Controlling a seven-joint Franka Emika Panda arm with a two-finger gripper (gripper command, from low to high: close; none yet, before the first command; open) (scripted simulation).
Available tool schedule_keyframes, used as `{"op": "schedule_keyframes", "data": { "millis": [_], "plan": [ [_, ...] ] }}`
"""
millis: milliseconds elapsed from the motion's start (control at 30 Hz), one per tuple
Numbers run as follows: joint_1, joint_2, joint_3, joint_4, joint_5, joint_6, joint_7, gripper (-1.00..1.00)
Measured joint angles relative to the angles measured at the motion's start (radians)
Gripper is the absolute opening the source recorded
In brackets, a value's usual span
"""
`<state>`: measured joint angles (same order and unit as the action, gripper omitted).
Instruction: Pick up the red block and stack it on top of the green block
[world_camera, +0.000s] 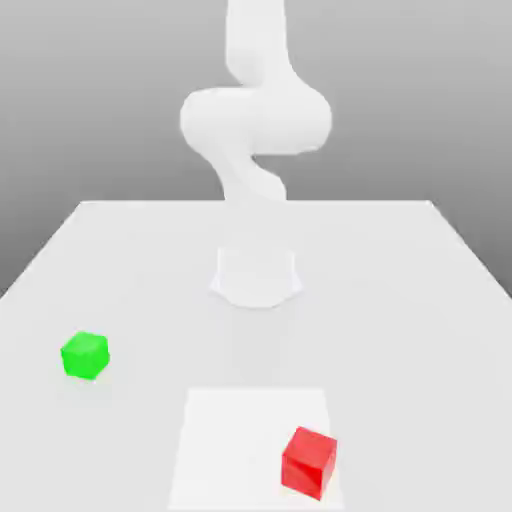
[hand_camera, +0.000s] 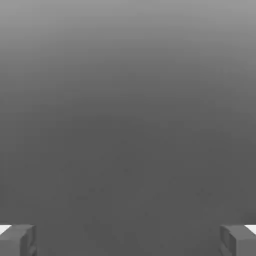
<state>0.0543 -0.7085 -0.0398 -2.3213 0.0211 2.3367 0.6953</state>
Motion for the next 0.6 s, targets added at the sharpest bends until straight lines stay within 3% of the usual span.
{"op": "schedule_keyframes", "data": {
  "millis": [300,600],
  "plan": [
    [0.176,0.335,-0.121,-0.077,0.086,0.131,-0.387,0.00],
    [0.259,0.661,-0.143,-0.153,0.143,0.262,-0.748,0.00]
  ]
}}
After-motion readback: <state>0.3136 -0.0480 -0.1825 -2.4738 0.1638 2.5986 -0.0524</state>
